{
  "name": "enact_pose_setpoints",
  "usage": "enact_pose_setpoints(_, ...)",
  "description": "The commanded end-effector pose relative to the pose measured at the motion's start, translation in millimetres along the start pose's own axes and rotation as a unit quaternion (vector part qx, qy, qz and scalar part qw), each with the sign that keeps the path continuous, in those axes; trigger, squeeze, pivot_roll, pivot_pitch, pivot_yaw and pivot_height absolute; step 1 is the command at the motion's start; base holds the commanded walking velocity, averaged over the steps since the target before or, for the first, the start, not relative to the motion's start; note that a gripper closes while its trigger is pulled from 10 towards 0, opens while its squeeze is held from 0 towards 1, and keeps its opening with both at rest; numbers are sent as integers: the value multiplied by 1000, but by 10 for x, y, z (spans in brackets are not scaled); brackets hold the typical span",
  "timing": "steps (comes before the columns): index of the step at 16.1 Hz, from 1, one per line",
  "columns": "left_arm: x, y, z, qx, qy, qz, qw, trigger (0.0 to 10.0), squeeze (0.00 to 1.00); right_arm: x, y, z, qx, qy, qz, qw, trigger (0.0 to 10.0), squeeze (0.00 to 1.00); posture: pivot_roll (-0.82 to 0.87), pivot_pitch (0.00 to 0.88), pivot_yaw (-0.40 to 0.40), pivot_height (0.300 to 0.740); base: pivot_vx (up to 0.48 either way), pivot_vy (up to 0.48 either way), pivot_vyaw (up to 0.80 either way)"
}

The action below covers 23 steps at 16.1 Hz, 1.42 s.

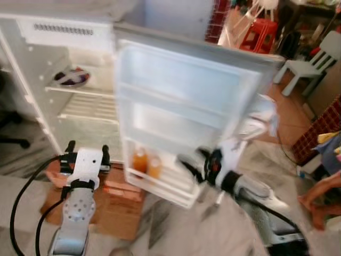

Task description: Restocking fridge

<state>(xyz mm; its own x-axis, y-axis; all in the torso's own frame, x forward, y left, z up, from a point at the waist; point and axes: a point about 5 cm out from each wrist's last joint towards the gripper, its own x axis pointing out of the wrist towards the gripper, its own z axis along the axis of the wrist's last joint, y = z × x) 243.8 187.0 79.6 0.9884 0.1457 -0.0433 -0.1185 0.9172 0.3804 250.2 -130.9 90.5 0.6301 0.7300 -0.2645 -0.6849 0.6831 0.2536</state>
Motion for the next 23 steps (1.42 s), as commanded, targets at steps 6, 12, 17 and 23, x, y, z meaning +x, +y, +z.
enact_pose_setpoints(6, 0, -76, 60, -19, -11, -13, 1000, 10000, 0, -151, -666, -176, -174, 148, -120, 966, 10000, 0, 147, 15, -30, 740, 0, -320, 0)
enact_pose_setpoints(12, -120, 58, -278, -61, 128, 63, 988, 10000, 0, 415, -646, 650, -193, -75, -253, 945, 10000, 0, 167, 29, -26, 740, 0, 0, 800)
enact_pose_setpoints(17, -119, 54, -234, -52, 120, 55, 990, 10000, 0, 748, -467, 800, -148, -127, -271, 943, 10000, 0, 189, 34, -29, 740, 0, 0, 783)
enact_pose_setpoints(23, -120, 38, -235, -45, 130, 49, 989, 10000, 0, 1163, -104, 982, -38, -157, -207, 965, 10000, 0, 203, 35, -36, 740, 0, 0, 0)
